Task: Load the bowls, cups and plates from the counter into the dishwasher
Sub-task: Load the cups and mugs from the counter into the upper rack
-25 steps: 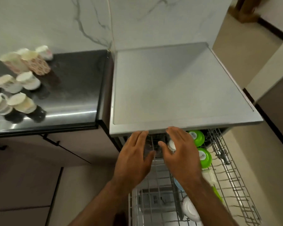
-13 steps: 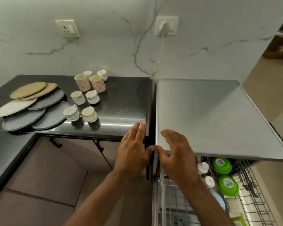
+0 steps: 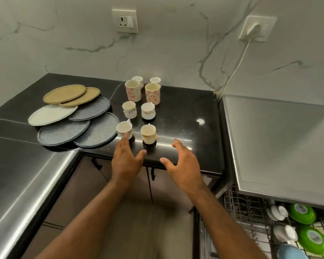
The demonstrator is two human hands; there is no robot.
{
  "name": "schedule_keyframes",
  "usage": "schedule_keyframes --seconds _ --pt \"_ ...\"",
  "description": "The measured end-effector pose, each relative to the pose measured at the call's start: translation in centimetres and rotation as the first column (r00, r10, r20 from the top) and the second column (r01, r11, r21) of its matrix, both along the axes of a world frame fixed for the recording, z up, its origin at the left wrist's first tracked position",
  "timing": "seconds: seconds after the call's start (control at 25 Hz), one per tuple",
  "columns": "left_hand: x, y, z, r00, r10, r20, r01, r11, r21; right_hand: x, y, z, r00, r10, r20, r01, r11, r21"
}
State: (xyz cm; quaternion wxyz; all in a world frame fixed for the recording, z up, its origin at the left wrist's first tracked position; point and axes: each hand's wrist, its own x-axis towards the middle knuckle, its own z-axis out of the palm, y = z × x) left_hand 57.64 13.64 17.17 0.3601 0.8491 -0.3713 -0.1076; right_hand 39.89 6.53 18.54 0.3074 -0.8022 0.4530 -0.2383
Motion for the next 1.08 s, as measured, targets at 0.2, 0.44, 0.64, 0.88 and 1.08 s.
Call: schedule_keyframes --seconds 0.2,0.44,0.64,0.88,1.08 --pt "8.5 -2.9 -3.0 0.985 0.116 -0.129 -0.116 0.993 0.008 7.2 -3.0 -3.3 0.999 -0.048 -0.018 0.049 0.995 0.088" --pt "12.3 -6.2 -5.6 0.969 0.107 -0.222 -0.102 0.994 0.032 12.6 -6.9 -5.5 0.985 -0.171 0.022 0.157 0.94 0.303" --pt "12.6 -7.6 -6.5 0.989 0.06 -0.139 -0.063 0.998 -0.02 15.0 -7.9 -6.8 0.977 -0.202 0.062 0.173 0.932 0.319" --pt "11.9 -8.3 -5.6 0.989 0.089 -0.12 -0.09 0.996 -0.002 14.9 -8.4 -7.1 0.973 -0.212 0.096 0.174 0.936 0.306" --pt "8.3 -5.7 -3.9 0.972 0.006 -0.234 -0.033 0.993 -0.113 10.1 -5.9 -6.2 0.957 -0.221 0.191 0.158 0.941 0.299"
